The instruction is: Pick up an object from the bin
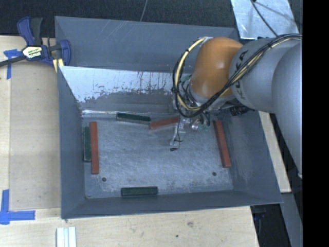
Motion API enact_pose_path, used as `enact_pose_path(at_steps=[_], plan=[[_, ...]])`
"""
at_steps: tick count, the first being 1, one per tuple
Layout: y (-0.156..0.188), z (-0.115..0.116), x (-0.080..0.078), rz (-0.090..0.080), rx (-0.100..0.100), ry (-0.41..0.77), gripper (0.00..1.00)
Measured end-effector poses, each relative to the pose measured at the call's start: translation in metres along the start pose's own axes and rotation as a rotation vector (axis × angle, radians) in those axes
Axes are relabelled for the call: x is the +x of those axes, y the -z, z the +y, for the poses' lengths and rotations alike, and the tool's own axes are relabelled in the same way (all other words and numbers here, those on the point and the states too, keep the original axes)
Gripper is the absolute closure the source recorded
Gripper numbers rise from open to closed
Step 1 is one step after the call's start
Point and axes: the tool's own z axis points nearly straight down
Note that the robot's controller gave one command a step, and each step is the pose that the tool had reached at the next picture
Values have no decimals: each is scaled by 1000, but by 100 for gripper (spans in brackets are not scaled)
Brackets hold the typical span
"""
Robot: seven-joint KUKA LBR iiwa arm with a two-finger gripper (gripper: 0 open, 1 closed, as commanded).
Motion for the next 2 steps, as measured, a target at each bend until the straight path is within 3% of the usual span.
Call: enact_pose_path(at_steps=[1,2], plan=[[-9,22,2,-3,-1,77,100],[-9,22,2,-3,-1,77,100]])
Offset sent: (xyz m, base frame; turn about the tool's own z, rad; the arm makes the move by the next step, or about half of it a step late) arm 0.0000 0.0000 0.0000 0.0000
